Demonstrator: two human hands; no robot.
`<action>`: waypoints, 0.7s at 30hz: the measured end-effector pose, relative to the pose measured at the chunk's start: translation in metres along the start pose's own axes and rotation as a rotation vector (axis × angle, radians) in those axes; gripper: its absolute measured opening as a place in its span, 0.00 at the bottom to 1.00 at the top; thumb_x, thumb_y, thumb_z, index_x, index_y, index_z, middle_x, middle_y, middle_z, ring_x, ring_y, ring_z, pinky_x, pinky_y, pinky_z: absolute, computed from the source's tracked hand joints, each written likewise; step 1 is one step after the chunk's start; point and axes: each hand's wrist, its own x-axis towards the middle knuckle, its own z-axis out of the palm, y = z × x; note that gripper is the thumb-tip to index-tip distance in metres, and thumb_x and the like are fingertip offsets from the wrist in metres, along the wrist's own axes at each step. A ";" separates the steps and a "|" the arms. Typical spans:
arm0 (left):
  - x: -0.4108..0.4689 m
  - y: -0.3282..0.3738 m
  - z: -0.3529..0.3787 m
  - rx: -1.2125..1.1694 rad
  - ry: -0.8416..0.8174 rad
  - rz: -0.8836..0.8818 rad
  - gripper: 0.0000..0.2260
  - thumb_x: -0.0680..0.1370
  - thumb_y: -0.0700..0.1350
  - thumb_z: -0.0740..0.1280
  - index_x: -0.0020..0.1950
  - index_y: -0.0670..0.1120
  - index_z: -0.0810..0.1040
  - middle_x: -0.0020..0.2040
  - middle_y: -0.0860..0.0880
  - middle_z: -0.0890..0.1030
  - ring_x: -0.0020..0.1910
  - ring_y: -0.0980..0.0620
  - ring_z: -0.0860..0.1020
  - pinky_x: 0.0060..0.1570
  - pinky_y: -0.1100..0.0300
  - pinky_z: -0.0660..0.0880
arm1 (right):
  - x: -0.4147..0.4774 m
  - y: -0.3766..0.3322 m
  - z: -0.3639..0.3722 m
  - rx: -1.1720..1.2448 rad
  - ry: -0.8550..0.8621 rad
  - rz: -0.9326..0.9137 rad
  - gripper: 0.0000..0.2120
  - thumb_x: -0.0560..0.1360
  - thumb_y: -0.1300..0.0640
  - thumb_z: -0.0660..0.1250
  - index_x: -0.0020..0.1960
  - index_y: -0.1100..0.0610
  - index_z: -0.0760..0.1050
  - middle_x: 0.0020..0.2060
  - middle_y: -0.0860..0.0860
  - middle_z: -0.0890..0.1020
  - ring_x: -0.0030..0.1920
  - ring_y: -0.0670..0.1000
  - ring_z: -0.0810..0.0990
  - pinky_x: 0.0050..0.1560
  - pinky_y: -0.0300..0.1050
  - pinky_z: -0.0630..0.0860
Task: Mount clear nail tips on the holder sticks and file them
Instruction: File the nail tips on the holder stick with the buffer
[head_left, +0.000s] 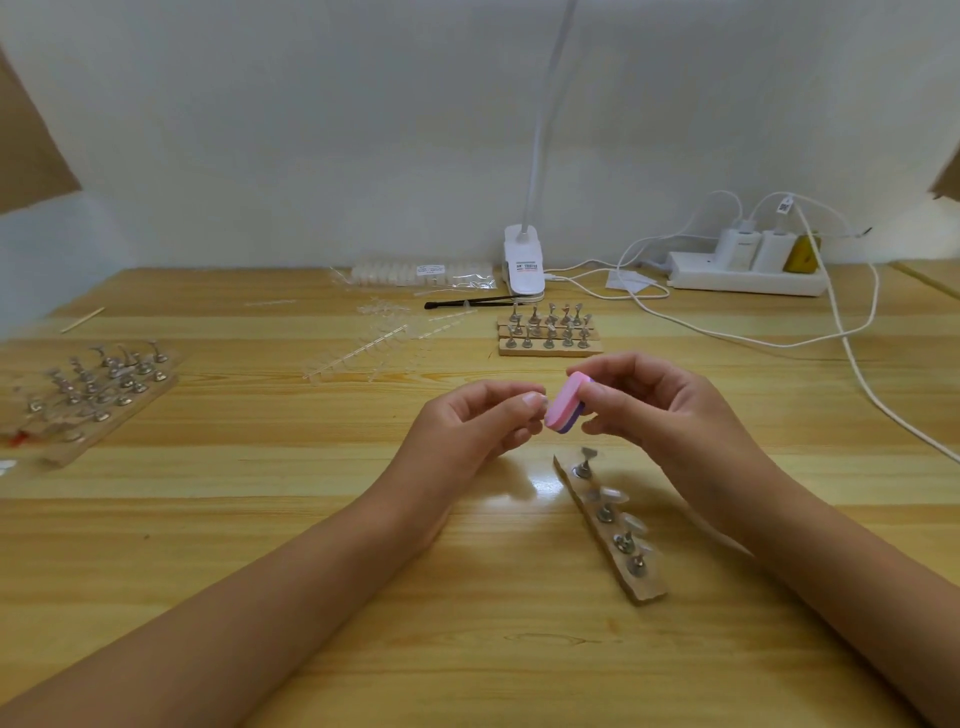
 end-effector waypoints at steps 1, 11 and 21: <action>0.000 0.000 0.000 0.013 0.003 -0.001 0.16 0.70 0.52 0.76 0.55 0.47 0.85 0.50 0.48 0.86 0.51 0.54 0.83 0.53 0.63 0.77 | -0.001 -0.001 0.001 0.010 0.021 -0.025 0.15 0.70 0.55 0.71 0.55 0.60 0.80 0.44 0.52 0.86 0.46 0.48 0.84 0.45 0.36 0.79; 0.001 -0.003 -0.001 0.029 0.023 -0.001 0.15 0.71 0.52 0.75 0.54 0.48 0.85 0.50 0.48 0.85 0.52 0.53 0.82 0.59 0.56 0.76 | -0.003 -0.004 0.003 0.027 0.038 -0.051 0.15 0.70 0.53 0.71 0.54 0.58 0.80 0.44 0.52 0.86 0.49 0.51 0.85 0.51 0.39 0.80; 0.001 -0.004 -0.001 0.019 0.029 0.006 0.20 0.67 0.53 0.73 0.55 0.45 0.84 0.52 0.45 0.85 0.52 0.52 0.83 0.59 0.59 0.77 | -0.004 -0.003 0.007 0.068 0.096 -0.088 0.13 0.70 0.54 0.71 0.52 0.58 0.80 0.45 0.52 0.86 0.47 0.50 0.85 0.49 0.38 0.80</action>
